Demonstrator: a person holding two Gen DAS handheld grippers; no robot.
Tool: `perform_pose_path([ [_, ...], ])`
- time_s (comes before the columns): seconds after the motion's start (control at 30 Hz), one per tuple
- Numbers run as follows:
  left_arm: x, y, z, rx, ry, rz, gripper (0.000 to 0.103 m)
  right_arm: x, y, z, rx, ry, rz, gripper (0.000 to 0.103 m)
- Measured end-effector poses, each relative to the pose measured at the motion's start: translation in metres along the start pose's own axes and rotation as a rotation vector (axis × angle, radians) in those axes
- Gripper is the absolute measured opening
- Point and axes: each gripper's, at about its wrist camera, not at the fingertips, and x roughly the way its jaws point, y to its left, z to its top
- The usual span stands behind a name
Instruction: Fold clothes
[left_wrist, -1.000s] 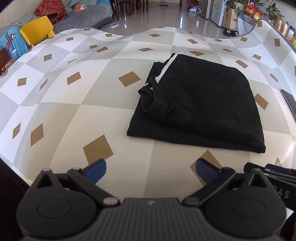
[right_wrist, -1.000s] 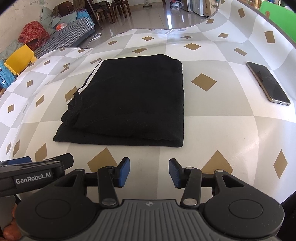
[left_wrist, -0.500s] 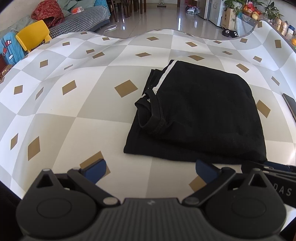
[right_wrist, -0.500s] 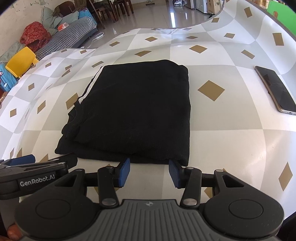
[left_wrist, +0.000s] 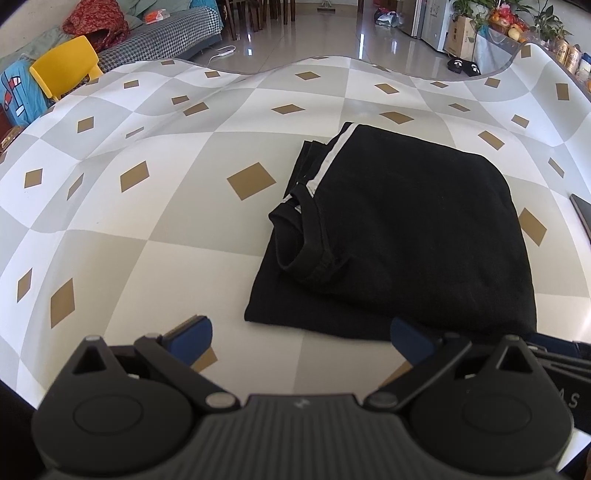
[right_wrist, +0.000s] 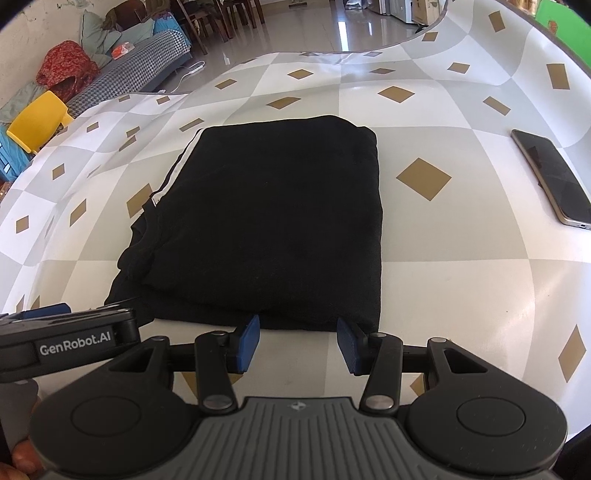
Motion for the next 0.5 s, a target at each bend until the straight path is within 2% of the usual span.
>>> perform_pose_path([
  [0.5,0.0065,-0.0032,0.0033,0.009,0.015,-0.005,0.103,0.0059,0.0007,0.0069,0.007,0.029,-0.002,0.045],
])
